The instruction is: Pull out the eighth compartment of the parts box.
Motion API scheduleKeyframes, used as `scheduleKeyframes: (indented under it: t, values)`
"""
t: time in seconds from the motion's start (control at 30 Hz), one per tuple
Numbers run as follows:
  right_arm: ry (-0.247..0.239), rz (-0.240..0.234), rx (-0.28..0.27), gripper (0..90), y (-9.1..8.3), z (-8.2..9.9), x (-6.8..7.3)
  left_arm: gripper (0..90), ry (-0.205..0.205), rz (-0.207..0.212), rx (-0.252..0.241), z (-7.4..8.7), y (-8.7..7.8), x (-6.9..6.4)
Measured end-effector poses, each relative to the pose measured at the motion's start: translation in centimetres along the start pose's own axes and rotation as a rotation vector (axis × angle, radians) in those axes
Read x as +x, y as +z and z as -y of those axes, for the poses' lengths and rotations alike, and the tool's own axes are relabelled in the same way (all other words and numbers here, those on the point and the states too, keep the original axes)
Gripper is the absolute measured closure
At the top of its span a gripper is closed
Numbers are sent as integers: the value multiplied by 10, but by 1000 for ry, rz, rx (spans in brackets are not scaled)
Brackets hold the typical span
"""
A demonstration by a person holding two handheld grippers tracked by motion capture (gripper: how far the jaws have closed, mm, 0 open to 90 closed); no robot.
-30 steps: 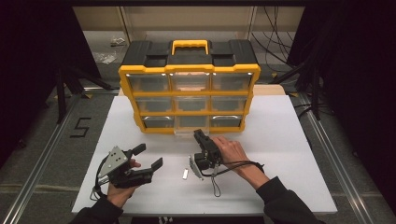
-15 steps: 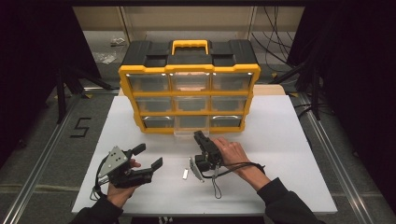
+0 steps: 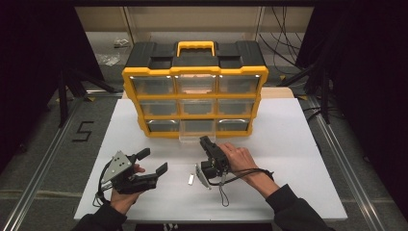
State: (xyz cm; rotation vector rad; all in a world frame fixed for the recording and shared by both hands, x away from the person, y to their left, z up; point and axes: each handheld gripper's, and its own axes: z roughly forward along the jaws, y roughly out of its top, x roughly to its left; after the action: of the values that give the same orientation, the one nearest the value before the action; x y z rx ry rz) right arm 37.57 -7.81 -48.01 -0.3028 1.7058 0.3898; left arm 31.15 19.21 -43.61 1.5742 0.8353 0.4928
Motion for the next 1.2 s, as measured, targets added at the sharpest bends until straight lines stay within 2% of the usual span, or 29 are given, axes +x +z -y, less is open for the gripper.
scheduleKeyframes:
  t: [0.7,1.2]
  values:
    - [-5,-1,-4,774,-2,0,2,161,3,0,0,0,0,0]
    - [-26,-14,-18,770,-2,0,2,161,2,0,0,0,0,0]
